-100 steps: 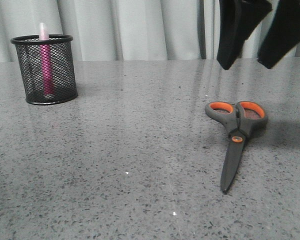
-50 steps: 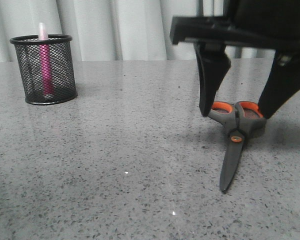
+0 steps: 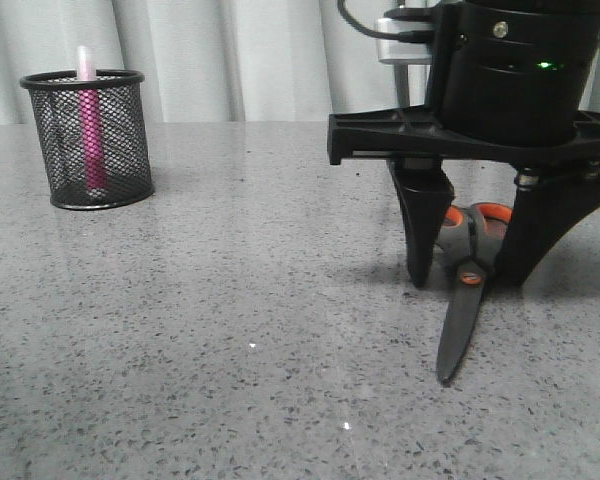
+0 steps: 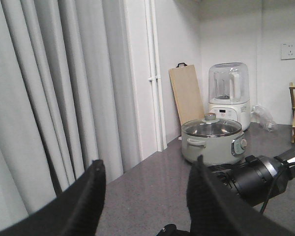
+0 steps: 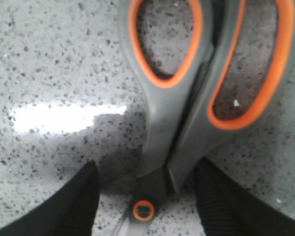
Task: Put pen and scissors into bin
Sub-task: 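Lower the right gripper onto the scissors handles and grasp them, then lift the scissors with the right gripper and carry them over the mesh cup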
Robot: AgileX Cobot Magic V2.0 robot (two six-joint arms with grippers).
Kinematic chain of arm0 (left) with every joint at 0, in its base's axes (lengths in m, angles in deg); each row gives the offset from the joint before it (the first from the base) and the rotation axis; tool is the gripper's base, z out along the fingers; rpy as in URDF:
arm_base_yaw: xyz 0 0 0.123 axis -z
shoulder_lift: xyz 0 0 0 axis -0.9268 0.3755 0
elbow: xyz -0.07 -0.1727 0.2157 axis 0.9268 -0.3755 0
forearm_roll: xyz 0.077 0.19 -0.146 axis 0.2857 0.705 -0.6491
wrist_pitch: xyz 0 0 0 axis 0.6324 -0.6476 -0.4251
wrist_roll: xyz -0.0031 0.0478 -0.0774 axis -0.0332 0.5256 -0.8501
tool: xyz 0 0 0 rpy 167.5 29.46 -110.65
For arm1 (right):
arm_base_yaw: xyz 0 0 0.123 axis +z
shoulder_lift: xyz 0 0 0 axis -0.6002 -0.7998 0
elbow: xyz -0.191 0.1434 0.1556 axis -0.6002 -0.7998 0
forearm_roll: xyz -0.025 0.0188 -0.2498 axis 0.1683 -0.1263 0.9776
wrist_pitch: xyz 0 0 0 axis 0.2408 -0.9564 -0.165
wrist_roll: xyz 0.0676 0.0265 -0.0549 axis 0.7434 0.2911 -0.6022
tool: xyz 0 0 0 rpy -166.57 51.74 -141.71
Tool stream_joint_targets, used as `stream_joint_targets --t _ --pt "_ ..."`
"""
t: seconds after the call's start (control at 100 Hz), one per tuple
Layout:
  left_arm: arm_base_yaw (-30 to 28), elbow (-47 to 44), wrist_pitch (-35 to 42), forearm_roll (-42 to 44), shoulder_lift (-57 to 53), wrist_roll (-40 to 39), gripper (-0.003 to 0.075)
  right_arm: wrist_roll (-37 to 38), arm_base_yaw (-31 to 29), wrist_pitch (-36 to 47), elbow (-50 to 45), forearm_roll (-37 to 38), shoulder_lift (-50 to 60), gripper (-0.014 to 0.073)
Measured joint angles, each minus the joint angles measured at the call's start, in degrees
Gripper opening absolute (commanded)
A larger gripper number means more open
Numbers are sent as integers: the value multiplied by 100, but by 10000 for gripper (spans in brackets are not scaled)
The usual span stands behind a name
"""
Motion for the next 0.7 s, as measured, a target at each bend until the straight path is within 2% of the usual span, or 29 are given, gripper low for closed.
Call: stream_joint_targets --t 0.08,0.23,0.47,0.7 --pt "0 0 0 0 0 0 344 0 0 -62 13 69 -75 205" --pt "0 0 0 0 0 0 344 11 0 -14 27 150 -106 -78" --pt "0 0 0 12 0 0 344 -234 -18 379 173 305 -129 -73" --pt "0 0 0 58 0 0 344 -385 95 1431 986 649 -129 -73"
